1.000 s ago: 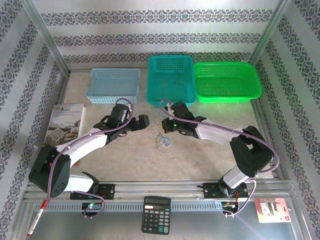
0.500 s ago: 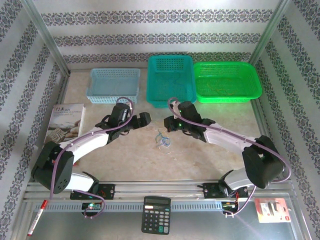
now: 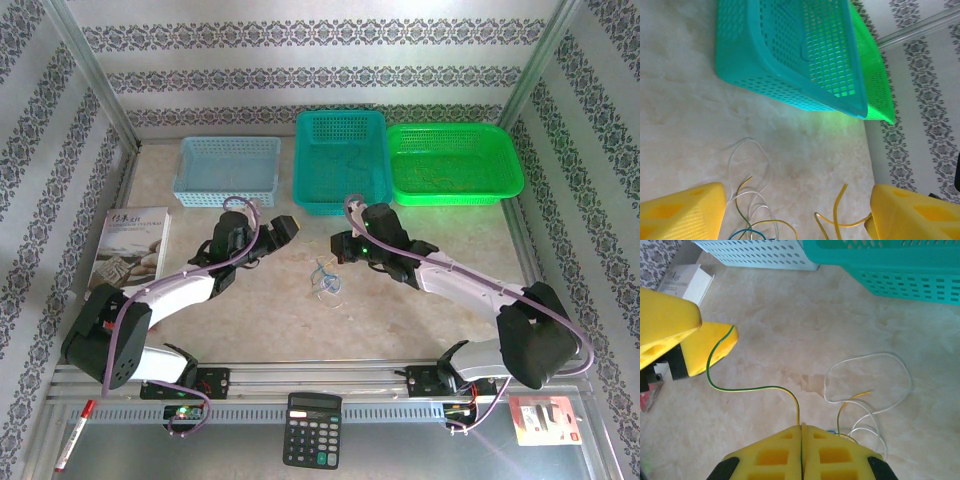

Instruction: Untangle the cables

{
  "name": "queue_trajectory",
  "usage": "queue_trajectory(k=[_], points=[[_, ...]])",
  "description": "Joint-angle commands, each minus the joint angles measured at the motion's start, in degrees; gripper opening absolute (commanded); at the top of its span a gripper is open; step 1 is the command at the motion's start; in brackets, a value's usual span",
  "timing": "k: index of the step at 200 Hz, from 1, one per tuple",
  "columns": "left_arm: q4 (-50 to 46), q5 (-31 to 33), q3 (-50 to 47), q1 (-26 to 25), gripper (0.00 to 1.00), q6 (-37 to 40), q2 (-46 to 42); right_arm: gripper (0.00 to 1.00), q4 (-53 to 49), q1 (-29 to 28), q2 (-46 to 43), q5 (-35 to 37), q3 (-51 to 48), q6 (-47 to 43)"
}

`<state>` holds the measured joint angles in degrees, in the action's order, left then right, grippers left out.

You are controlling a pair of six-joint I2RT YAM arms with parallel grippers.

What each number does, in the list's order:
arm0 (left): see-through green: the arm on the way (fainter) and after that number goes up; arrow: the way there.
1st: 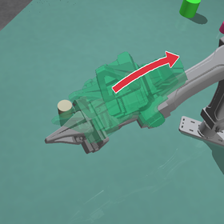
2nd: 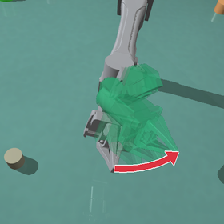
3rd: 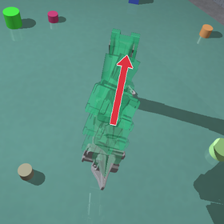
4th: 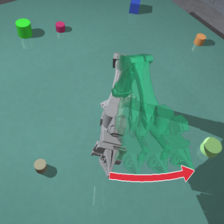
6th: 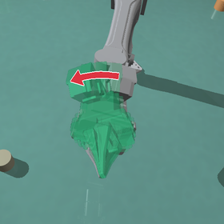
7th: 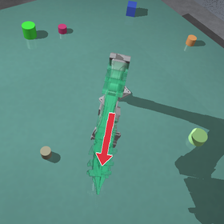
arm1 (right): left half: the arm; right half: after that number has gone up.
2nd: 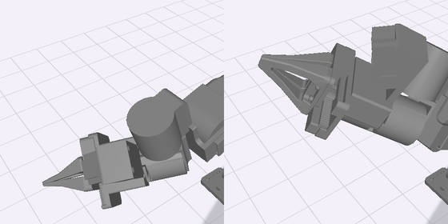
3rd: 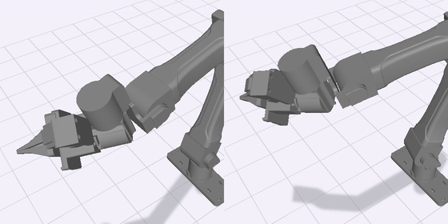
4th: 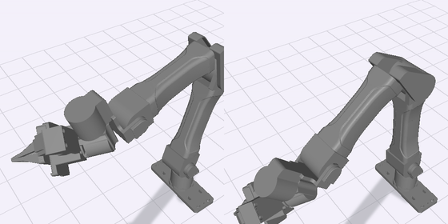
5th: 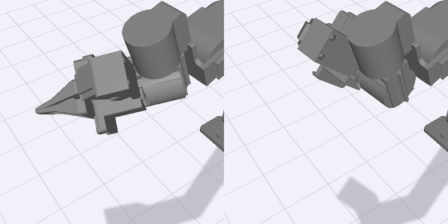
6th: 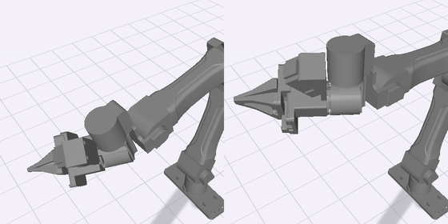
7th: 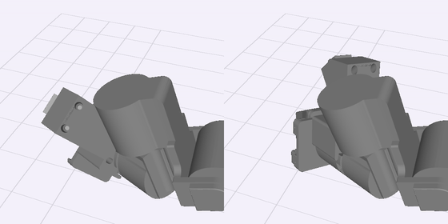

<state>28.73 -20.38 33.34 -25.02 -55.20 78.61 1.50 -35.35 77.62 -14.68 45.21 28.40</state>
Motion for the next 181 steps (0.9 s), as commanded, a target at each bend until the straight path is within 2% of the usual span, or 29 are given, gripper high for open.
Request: queue_trajectory(k=[1,49,90,141,181], points=[[11.37,-2.28,-2.66,-0.61,0.73,-3.39,-0.90,0.00,2.66,0.67,-1.53,-0.86,-0.41,1.76],[20.23,-1.32,-4.70,-3.72,0.66,-4.36,1.82,0.00,3.68,0.81,-2.16,-2.08,0.30,3.27],[24.57,-2.11,-3.27,-3.99,0.49,-5.09,4.86,0.00,3.52,0.76,-3.22,-2.74,0.49,3.96],[28.73,-2.74,-2.10,-4.36,0.37,-6.36,8.42,0.00,3.78,0.64,-4.15,-3.23,0.45,4.55],[31.54,-2.63,-1.63,-4.41,0.19,-6.87,9.72,0.00,3.84,-0.19,-4.57,-3.52,-0.02,4.95]])
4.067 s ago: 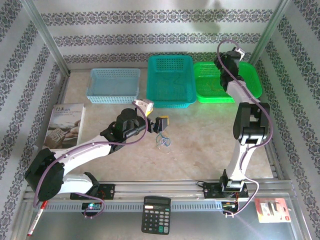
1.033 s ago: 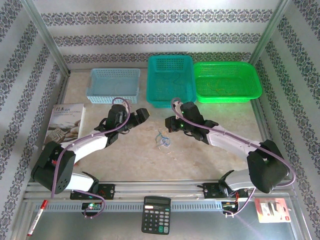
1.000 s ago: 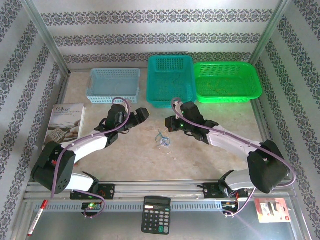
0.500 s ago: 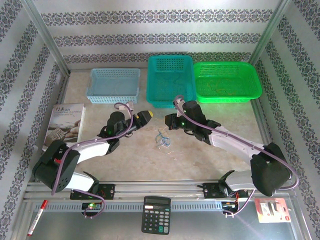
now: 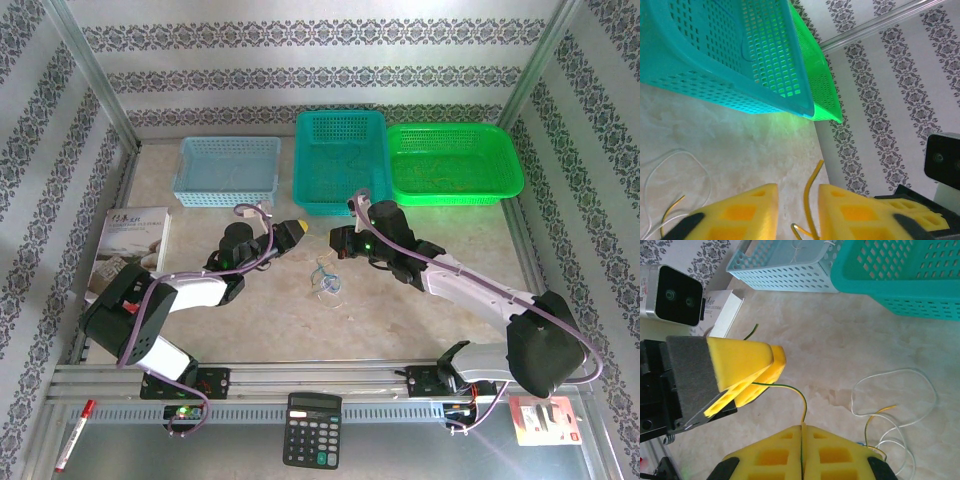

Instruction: Untangle the cables

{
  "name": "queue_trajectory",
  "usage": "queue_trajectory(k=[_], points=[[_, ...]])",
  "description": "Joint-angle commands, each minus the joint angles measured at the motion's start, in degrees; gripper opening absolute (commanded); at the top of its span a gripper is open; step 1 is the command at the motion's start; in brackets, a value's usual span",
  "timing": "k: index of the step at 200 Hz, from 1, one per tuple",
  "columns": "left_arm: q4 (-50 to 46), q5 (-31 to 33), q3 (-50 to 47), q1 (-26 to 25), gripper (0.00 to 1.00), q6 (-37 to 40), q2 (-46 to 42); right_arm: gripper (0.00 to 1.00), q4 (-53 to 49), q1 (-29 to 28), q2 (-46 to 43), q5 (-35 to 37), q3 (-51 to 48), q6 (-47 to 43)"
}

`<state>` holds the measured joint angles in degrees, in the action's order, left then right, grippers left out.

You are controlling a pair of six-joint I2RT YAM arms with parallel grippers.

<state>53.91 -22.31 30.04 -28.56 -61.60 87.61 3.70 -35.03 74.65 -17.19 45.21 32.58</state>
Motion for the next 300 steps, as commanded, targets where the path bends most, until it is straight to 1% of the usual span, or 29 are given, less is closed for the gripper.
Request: queue_trajectory(k=[1,21,39,49,61,74,84,99,116,146,169,200,228,232,242,252,256,262,266,273,286,300], points=[[6.42,-0.71,1.72,-0.88,0.19,-0.46,0.72,0.00,1.60,-0.50,-1.61,-1.00,-0.03,0.80],[7.41,-0.71,2.03,-0.86,0.11,-0.20,1.03,0.00,1.96,-1.22,-1.70,-0.92,-0.76,1.15],[8.11,-1.06,2.34,-0.80,0.00,0.49,0.93,0.00,2.27,-1.83,-1.55,-0.91,-1.50,1.49],[8.52,-1.47,2.47,-0.80,0.00,1.26,0.73,0.00,2.35,-1.95,-1.44,-1.06,-1.86,1.59],[8.67,-2.15,2.58,-0.82,0.00,2.40,0.39,0.14,2.20,-1.96,-1.60,-1.18,-2.14,1.66],[8.59,-2.44,2.67,-0.82,0.00,3.50,-0.28,0.15,1.89,-1.57,-2.24,-0.96,-2.41,1.55],[8.50,-2.31,2.74,-0.87,0.00,3.85,-0.86,0.14,1.59,-1.01,-2.85,-0.92,-2.57,1.46],[8.38,-2.17,2.81,-0.80,0.00,3.87,-1.47,0.07,1.60,-0.14,-3.41,-1.49,-2.59,1.55],[7.62,-1.41,3.30,-0.82,0.00,3.56,-2.39,0.03,1.63,0.22,-3.38,-2.01,-2.58,1.06],[6.44,0.62,4.22,-0.84,0.00,2.48,-4.12,0.03,2.55,0.15,-2.29,-2.50,-3.28,0.10],[5.55,2.60,5.36,-0.58,0.00,2.19,-6.11,0.00,3.34,-0.12,-1.47,-1.89,-4.69,-0.40],[1.01,5.00,7.57,-0.19,0.00,3.78,-9.67,0.00,3.42,-0.09,-0.09,-1.44,-6.41,-0.93],[-4.32,3.26,10.32,-0.19,0.00,6.50,-11.40,0.00,3.50,1.06,-0.01,-1.58,-6.23,-1.34],[-4.98,2.99,10.62,-0.15,0.02,6.90,-11.49,0.00,3.41,1.60,-0.11,-1.76,-5.84,-1.40],[-6.22,2.53,10.83,-0.11,0.15,7.55,-11.85,0.00,2.84,3.58,-0.44,-2.51,-4.43,-1.65],[-7.18,2.68,10.55,-0.10,0.24,8.21,-12.31,0.00,1.88,6.15,-0.87,-2.94,-2.55,-1.97],[-7.44,2.78,10.44,-0.18,0.29,8.41,-12.51,0.00,1.57,7.19,-1.06,-3.21,-1.76,-2.11],[-7.58,3.03,10.11,-0.21,0.40,8.69,-12.85,0.00,1.08,9.23,-1.17,-3.60,-0.42,-2.24],[-7.72,3.28,9.75,-0.15,0.44,8.85,-13.05,0.00,0.63,10.34,-1.26,-3.64,0.57,-2.38],[-8.02,3.57,9.26,-0.11,0.50,9.13,-13.45,0.00,-0.10,12.72,-1.26,-3.40,2.24,-2.69],[-8.97,3.69,8.65,-0.15,0.64,9.81,-14.02,0.00,-0.58,16.82,-0.76,-3.01,5.20,-2.91],[-10.98,3.70,8.33,-0.14,0.74,10.76,-14.56,0.00,-0.90,21.03,0.36,-0.85,8.06,-2.55]])
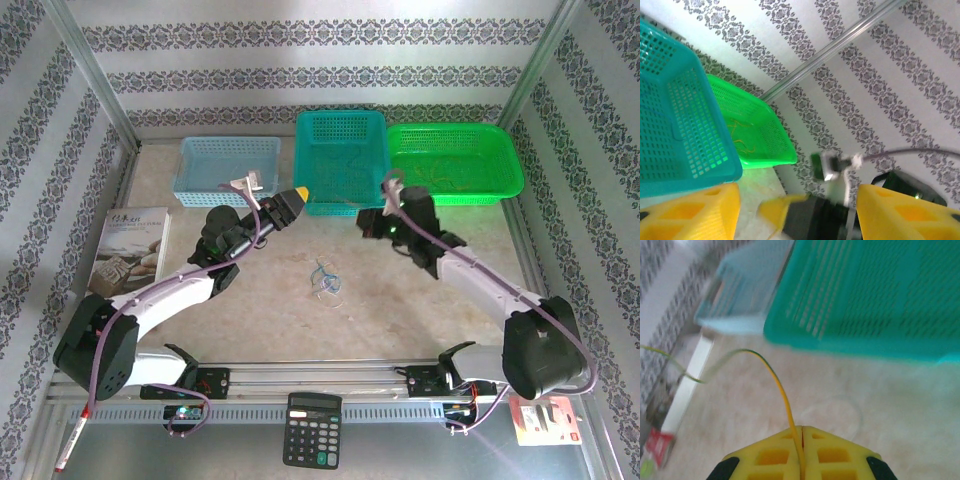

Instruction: Untangle the cables

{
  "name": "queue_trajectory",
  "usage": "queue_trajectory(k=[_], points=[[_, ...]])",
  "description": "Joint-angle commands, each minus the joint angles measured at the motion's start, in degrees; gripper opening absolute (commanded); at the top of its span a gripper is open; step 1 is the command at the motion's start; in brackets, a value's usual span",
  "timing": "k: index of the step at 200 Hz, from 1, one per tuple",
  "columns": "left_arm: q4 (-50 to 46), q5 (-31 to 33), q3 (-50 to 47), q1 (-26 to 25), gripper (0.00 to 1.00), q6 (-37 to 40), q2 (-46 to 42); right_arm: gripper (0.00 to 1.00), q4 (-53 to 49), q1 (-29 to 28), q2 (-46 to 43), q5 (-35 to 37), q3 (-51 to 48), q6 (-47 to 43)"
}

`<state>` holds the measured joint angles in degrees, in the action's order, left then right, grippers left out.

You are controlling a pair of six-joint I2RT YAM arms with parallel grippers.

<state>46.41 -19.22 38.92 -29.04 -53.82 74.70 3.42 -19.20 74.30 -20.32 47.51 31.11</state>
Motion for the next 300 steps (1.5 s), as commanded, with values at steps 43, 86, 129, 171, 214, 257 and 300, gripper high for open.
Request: queue_trajectory(k=[43,86,129,171,214,257,300], points=[[-10.81,0.63,-1.00,0.31,1.00,6.53,-3.27,0.00,2.03,15.40,8.34,11.53,14.07,2.08],[-20.20,1.75,-0.36,0.36,1.00,10.54,-4.93,0.00,1.11,18.87,19.97,17.40,26.13,2.63],[-24.09,2.42,-0.45,0.33,1.00,12.04,-6.24,0.28,-2.53,21.54,32.16,17.94,38.13,3.30],[-24.71,2.69,-0.88,0.37,1.00,12.09,-6.97,0.47,-5.86,22.85,35.77,14.10,42.49,3.15],[-25.28,2.69,-0.81,0.36,1.00,12.62,-6.76,0.47,-4.70,22.89,33.68,12.11,39.56,2.89],[-28.79,2.53,0.32,0.38,1.00,14.04,-5.77,0.46,-2.96,22.51,30.39,9.61,35.93,4.04],[-34.54,2.15,2.13,0.32,1.00,15.26,-2.69,0.46,-0.97,19.36,24.22,6.81,29.36,3.55]])
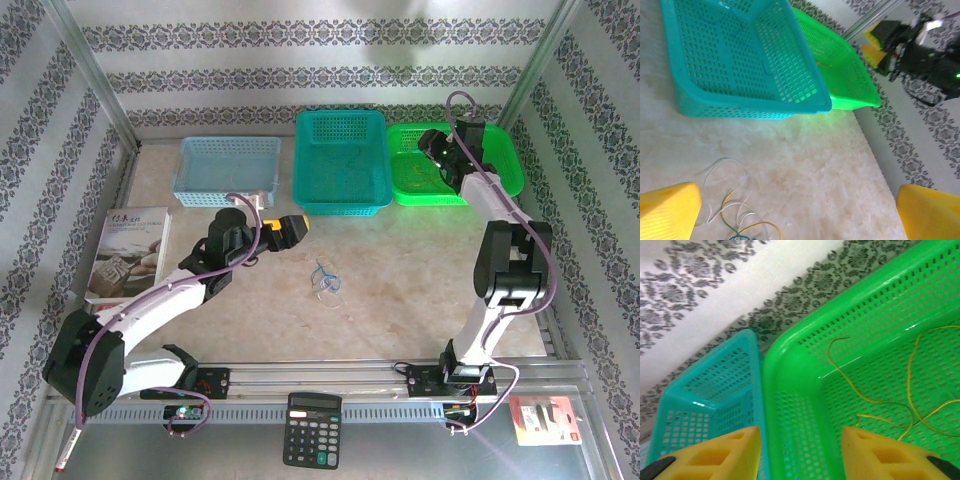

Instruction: Untangle the cables

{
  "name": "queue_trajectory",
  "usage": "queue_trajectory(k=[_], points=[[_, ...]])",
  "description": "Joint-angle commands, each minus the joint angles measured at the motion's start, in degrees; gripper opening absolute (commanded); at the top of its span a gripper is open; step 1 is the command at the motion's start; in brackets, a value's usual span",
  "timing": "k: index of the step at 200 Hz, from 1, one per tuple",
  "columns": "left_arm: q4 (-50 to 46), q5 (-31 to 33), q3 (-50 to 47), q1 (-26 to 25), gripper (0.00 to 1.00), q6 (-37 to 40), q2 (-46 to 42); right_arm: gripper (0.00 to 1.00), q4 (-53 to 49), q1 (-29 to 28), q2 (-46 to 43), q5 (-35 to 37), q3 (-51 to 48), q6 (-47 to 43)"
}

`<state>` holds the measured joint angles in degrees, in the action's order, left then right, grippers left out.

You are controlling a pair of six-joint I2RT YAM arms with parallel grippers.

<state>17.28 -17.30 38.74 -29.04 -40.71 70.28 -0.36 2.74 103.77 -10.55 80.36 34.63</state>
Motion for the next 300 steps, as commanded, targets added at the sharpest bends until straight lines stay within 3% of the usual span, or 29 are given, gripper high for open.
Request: queue_trajectory(k=[1,39,100,153,221,238,300], points=[[-5.54,0.19,2.35,0.35,1.00,2.22,1.80,0.46,2.86,-2.66,-5.42,-3.02,-3.60,0.02],[-9.40,0.58,2.58,0.30,1.00,2.45,3.90,0.46,4.28,-8.34,-12.79,-5.00,-13.16,-1.16],[-12.08,4.08,0.96,0.33,1.00,2.78,2.63,0.52,1.66,-24.21,-20.59,-4.66,-29.44,-4.96],[-12.18,5.13,-0.21,0.33,1.00,2.25,1.71,0.53,-2.64,-34.96,-17.03,-3.01,-33.13,-8.30],[-12.07,5.14,-0.21,0.34,1.00,2.57,1.05,0.49,-5.11,-38.73,-9.41,-2.44,-30.80,-10.05],[-11.83,4.84,-0.33,0.31,1.00,2.55,0.93,0.45,-5.08,-38.70,-8.68,-2.37,-31.01,-10.03],[-11.03,4.34,-0.68,0.37,1.00,2.63,0.68,0.09,-5.52,-38.14,-11.14,-1.24,-30.87,-10.45]])
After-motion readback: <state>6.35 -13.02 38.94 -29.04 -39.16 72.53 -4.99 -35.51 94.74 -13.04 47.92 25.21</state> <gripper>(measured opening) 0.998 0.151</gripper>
